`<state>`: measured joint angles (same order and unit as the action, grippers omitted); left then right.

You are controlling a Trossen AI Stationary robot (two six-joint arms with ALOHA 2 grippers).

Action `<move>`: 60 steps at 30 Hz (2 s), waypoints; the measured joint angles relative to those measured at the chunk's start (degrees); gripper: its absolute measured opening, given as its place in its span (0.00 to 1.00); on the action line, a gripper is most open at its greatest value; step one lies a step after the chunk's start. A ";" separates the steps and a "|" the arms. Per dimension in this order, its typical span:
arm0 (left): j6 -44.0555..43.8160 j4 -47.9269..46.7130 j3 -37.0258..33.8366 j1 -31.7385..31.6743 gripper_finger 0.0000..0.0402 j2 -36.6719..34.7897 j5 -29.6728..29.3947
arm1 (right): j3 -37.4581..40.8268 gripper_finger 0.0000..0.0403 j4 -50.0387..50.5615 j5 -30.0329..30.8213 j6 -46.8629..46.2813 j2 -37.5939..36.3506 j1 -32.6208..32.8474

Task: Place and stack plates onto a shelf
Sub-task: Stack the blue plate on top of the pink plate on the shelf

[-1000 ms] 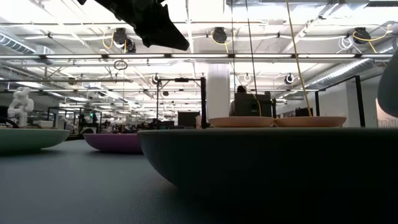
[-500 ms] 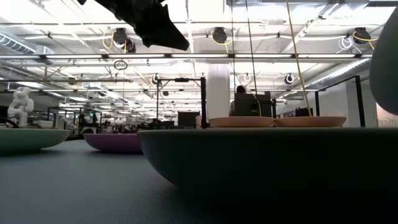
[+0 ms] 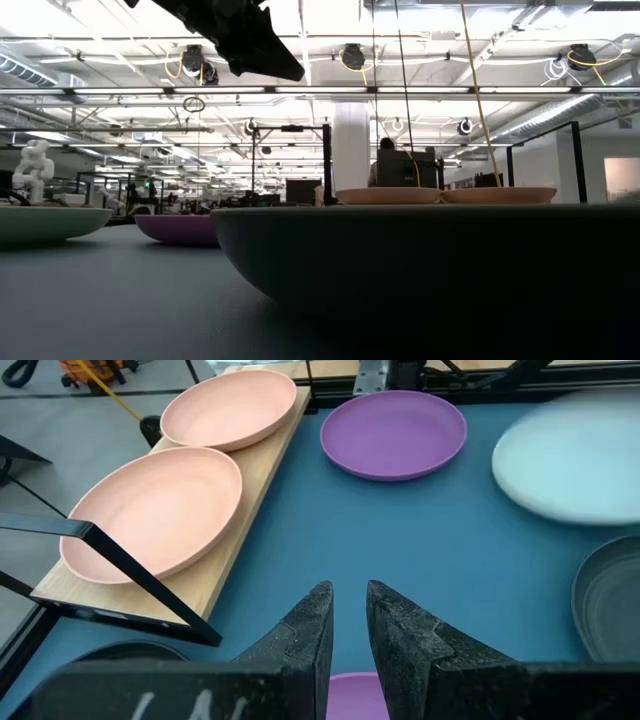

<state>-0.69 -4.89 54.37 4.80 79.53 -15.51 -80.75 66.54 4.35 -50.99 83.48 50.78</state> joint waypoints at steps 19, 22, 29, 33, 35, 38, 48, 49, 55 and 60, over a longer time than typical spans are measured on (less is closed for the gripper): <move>0.15 0.14 0.00 -0.02 0.18 0.00 0.00 | 29.54 0.28 -43.96 -7.55 -10.79 0.07 5.72; -0.02 0.17 0.00 -0.02 0.18 0.00 0.00 | 29.63 0.28 -45.67 -7.58 -13.67 0.07 6.87; -0.09 0.15 0.00 0.00 0.18 0.00 0.00 | 29.63 0.29 -47.09 -4.55 -14.93 0.49 10.14; -0.18 0.15 0.00 0.00 0.18 0.00 0.00 | 29.63 0.26 -48.42 -4.07 -11.54 2.66 11.94; -0.26 0.15 0.00 0.00 0.18 0.00 0.00 | 29.63 0.24 -48.84 -3.33 -10.66 3.75 12.51; -0.25 0.15 0.00 0.00 0.18 0.00 0.00 | 29.63 0.21 -48.66 -2.86 -9.58 4.69 12.74; 0.03 0.01 0.00 -0.02 0.18 0.00 0.00 | 29.63 0.23 -50.39 -2.74 -7.85 8.27 12.77; 0.15 0.00 0.00 -0.01 0.18 0.00 0.00 | 29.63 0.24 -50.42 -2.71 -7.47 8.67 12.74; 0.17 0.00 0.00 0.00 0.18 0.00 0.00 | 29.44 0.23 -49.15 -2.68 -4.63 11.01 12.74; 0.20 0.02 0.00 -0.04 0.18 0.01 0.00 | 29.34 0.06 -47.95 -2.77 -3.66 9.30 12.74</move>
<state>-0.49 -4.86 54.37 4.76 79.54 -15.51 -51.41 18.59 1.58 -54.66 92.79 63.53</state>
